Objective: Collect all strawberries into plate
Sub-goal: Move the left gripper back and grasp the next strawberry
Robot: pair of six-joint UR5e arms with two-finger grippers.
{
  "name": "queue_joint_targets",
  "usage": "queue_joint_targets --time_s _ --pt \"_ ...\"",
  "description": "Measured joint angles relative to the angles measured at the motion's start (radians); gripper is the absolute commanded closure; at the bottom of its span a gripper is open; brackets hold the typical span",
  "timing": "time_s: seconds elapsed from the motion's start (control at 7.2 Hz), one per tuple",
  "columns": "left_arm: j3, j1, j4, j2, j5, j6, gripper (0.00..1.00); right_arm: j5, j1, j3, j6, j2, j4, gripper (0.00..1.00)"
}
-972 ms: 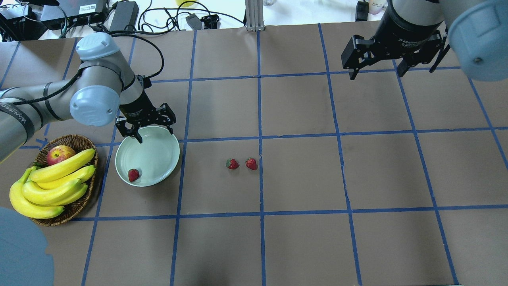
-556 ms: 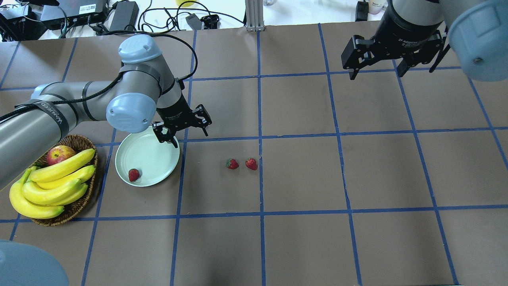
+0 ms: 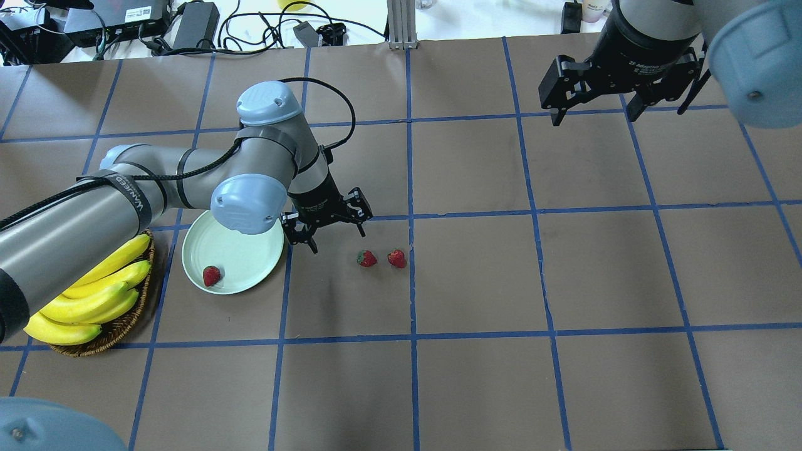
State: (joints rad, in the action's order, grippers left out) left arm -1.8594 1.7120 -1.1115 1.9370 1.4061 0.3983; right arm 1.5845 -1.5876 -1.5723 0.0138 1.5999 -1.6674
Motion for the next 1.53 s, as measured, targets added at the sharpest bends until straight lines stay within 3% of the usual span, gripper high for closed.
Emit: queue_joint_targets --time_s 0.56,1.11,1.25,1.53 --pt "-0.048 0.03 0.087 0.028 -0.005 -0.023 0.02 -0.001 0.0 0.0 0.0 0.0 0.0 0.0" --pt "-0.061 0.035 0.092 0.034 -0.005 -0.021 0.88 -0.001 0.0 -0.001 0.001 0.0 0.0 0.0" --pt "-0.06 0.035 0.094 0.034 -0.006 -0.021 1.0 -0.001 0.001 -0.001 0.002 0.0 0.0 0.0" --pt "-0.051 0.034 0.093 0.029 -0.005 -0.024 1.0 -0.001 0.001 -0.002 0.003 0.0 0.0 0.0"
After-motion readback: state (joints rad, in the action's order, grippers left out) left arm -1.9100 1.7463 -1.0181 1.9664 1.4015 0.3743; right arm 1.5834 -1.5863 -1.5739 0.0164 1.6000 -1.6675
